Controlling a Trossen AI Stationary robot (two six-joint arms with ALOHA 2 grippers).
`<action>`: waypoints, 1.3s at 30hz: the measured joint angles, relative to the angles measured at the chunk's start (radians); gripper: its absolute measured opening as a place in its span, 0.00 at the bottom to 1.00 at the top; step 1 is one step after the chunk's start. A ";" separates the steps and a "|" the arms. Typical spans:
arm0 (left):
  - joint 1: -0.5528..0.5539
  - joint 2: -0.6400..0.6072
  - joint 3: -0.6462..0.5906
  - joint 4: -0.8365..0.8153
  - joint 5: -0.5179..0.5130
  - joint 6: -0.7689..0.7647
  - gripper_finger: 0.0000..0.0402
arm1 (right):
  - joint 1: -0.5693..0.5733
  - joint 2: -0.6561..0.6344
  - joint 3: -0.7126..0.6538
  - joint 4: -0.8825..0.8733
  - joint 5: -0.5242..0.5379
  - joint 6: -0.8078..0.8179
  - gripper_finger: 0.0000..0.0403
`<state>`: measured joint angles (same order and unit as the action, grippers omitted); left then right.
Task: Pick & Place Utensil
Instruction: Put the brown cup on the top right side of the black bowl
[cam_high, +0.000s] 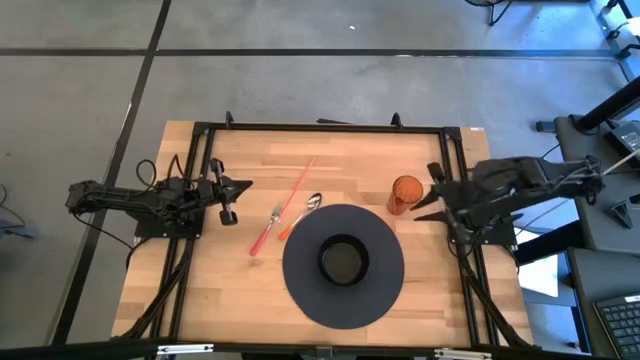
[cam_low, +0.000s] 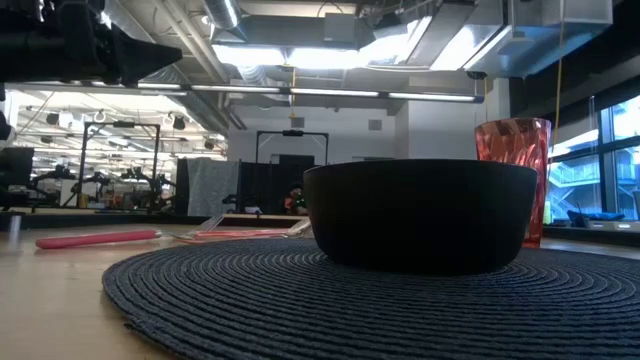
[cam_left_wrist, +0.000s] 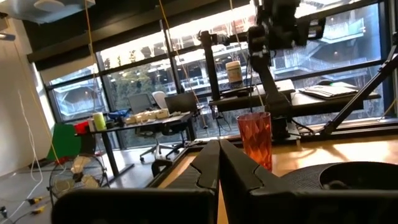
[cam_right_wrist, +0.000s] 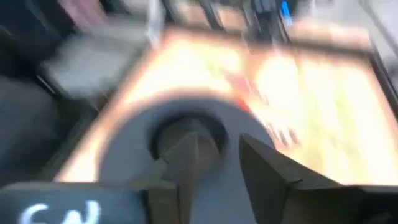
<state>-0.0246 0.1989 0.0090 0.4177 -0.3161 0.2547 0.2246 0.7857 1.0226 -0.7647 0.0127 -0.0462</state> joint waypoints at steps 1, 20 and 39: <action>0.000 0.000 0.000 -0.001 0.000 -0.003 0.00 | 0.014 0.041 0.033 -0.065 0.040 0.016 0.33; 0.000 0.017 0.000 -0.006 -0.001 -0.024 0.00 | 0.101 0.419 0.125 -0.478 0.310 0.121 0.63; 0.000 0.031 0.000 -0.011 -0.008 -0.033 0.00 | -0.020 0.397 0.119 -0.526 0.333 0.144 0.59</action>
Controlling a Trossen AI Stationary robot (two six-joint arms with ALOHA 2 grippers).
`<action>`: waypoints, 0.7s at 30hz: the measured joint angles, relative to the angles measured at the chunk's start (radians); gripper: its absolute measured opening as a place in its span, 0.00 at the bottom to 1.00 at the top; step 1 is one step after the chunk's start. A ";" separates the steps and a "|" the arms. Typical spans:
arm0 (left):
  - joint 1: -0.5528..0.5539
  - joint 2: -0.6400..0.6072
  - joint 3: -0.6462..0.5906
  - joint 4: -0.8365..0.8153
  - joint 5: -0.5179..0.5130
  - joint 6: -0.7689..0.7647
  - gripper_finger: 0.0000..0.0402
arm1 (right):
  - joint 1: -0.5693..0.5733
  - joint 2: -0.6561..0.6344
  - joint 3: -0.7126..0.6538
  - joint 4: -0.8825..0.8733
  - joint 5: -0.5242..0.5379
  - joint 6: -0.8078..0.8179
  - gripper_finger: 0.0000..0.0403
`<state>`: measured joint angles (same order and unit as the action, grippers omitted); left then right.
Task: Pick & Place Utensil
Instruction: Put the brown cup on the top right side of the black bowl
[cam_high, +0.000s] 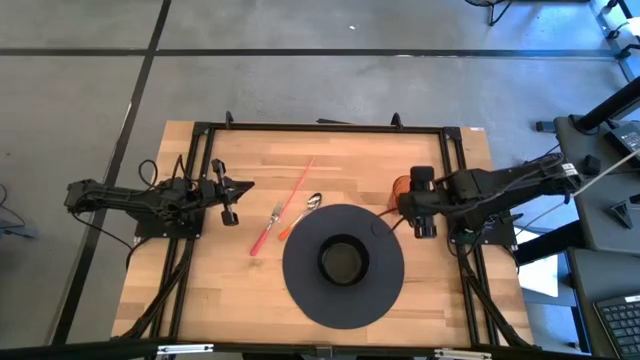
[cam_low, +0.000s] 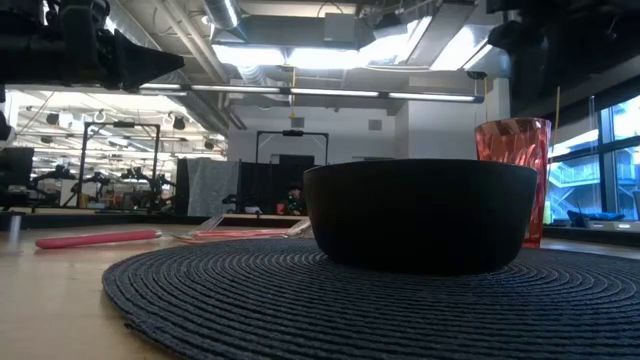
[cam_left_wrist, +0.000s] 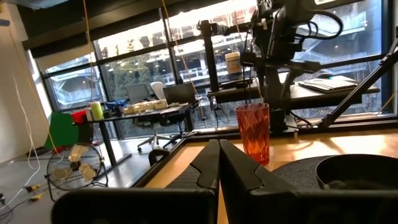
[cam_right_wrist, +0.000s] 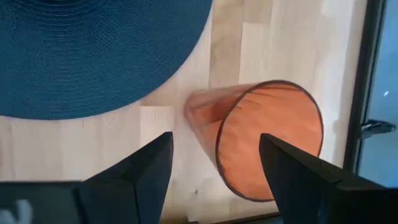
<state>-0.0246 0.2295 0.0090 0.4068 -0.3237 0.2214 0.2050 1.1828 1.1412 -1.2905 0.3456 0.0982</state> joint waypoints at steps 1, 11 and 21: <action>0.000 0.000 0.000 0.000 0.000 0.000 0.00 | -0.010 0.000 0.000 -0.002 -0.005 0.000 0.59; 0.000 0.000 0.000 -0.010 0.000 0.000 0.00 | -0.054 0.000 -0.056 0.011 -0.060 -0.025 0.59; 0.000 0.000 0.000 -0.012 0.000 -0.002 0.00 | -0.114 0.000 -0.124 0.083 -0.052 -0.080 0.59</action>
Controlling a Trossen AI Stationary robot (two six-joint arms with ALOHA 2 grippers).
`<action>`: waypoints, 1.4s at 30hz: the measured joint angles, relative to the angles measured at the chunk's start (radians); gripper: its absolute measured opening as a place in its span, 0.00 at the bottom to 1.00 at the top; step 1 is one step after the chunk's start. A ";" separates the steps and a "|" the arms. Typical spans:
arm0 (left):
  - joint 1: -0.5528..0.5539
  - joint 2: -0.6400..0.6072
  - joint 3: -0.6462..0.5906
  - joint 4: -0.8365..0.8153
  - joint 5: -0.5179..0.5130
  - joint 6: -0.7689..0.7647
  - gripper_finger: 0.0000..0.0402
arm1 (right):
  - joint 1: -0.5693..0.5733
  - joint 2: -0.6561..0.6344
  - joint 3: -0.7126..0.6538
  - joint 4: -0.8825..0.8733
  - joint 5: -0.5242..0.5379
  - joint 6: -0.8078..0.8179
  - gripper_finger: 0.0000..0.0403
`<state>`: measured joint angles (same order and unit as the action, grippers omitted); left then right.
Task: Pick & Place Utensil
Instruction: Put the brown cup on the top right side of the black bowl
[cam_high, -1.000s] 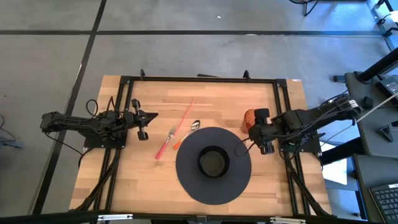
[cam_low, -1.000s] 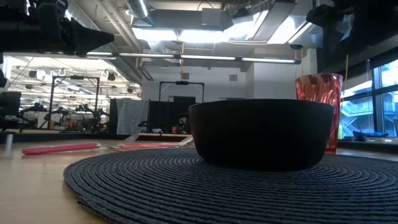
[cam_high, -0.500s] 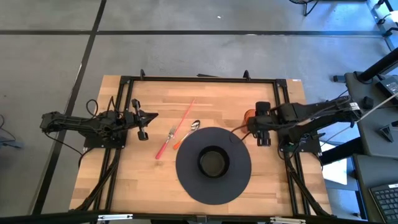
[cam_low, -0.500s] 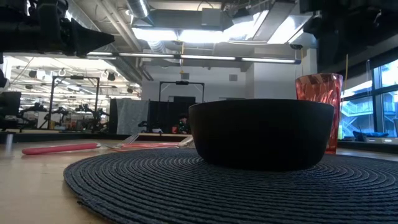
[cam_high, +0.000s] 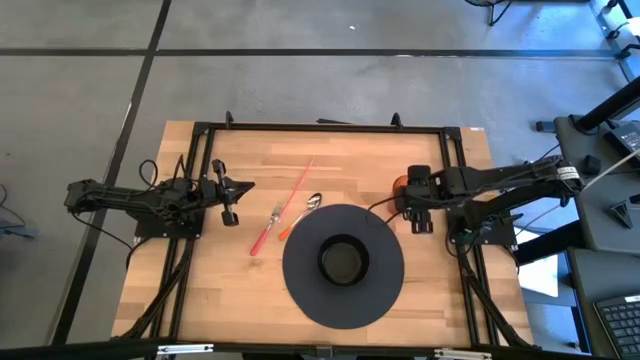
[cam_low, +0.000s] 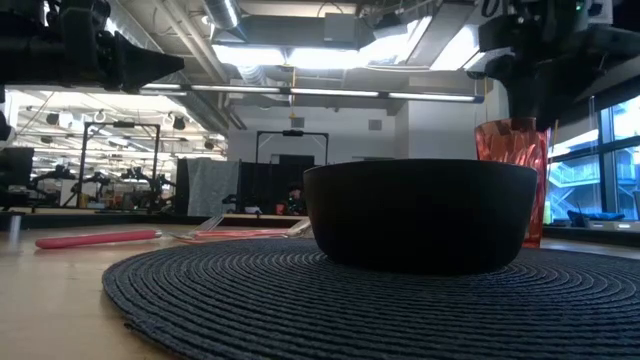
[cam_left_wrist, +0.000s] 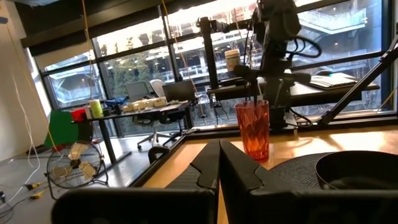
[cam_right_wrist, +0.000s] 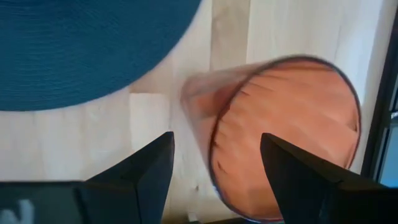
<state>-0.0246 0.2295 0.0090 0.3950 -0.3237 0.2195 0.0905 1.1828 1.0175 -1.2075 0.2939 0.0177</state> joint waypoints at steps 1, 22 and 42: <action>0.000 0.000 0.000 0.000 0.000 0.000 0.00 | -0.008 0.000 -0.008 0.007 0.000 0.000 0.59; 0.000 0.000 0.000 -0.011 0.000 0.000 0.00 | -0.032 0.000 -0.063 0.048 -0.033 -0.053 0.22; 0.000 0.000 0.000 -0.011 -0.001 0.000 0.00 | 0.021 0.000 0.085 0.042 -0.107 -0.072 0.04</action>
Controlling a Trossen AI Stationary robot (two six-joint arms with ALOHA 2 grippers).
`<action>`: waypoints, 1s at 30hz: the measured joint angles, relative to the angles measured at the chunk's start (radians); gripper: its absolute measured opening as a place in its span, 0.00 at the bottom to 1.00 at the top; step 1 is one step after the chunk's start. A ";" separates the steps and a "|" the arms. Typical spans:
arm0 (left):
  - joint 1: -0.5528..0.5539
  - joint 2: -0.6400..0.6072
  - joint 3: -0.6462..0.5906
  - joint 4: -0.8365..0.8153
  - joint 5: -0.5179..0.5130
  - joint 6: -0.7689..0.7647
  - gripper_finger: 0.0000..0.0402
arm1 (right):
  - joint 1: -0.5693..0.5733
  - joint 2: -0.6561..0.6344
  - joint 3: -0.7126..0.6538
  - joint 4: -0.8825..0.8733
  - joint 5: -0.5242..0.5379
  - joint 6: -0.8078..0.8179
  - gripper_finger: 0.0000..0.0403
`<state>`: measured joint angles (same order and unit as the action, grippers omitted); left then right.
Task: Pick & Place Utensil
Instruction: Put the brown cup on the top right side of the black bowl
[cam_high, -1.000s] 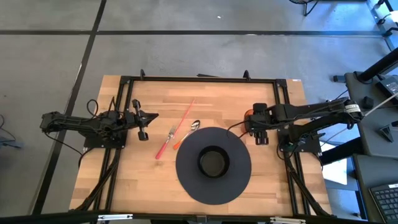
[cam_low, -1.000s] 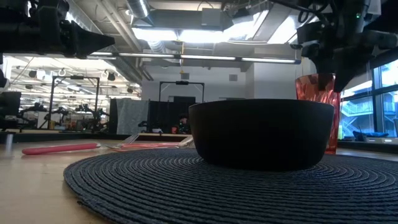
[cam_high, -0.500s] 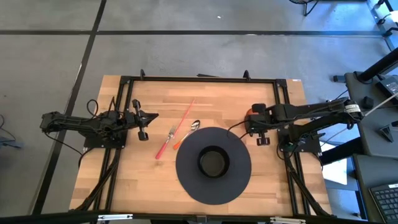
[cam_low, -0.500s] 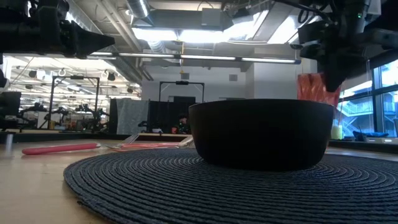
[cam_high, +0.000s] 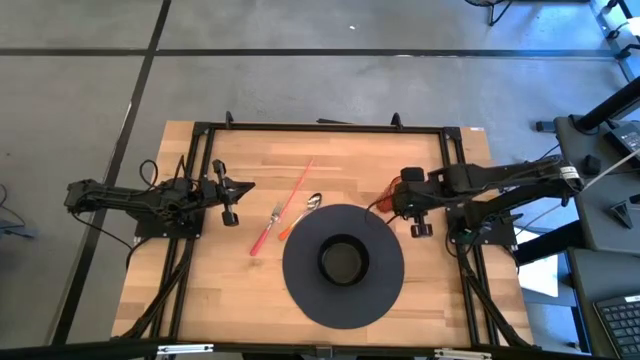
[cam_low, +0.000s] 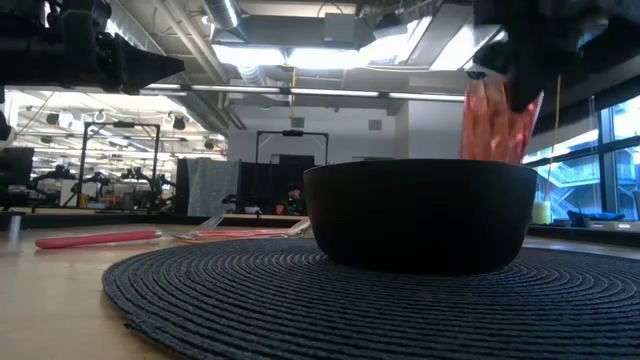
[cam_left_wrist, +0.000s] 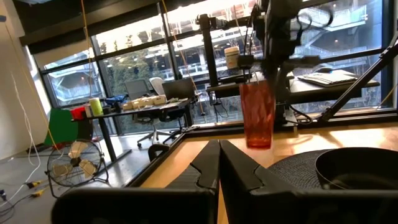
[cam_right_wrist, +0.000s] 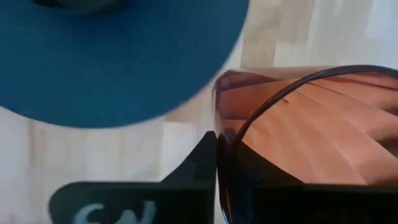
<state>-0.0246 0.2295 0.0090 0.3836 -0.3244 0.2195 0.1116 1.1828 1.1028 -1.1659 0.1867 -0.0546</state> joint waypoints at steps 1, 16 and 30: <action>0.000 0.000 0.000 0.000 0.000 0.000 0.00 | 0.014 0.000 0.019 -0.010 -0.005 0.009 0.04; 0.000 0.000 0.000 0.000 0.000 -0.008 0.00 | 0.258 0.169 0.088 -0.062 -0.069 0.151 0.03; 0.000 0.000 0.000 -0.022 0.000 -0.015 0.00 | 0.267 0.215 0.088 -0.008 -0.075 0.133 0.03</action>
<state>-0.0246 0.2292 0.0089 0.3614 -0.3244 0.2047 0.3790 1.3975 1.1912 -1.1735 0.1116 0.0787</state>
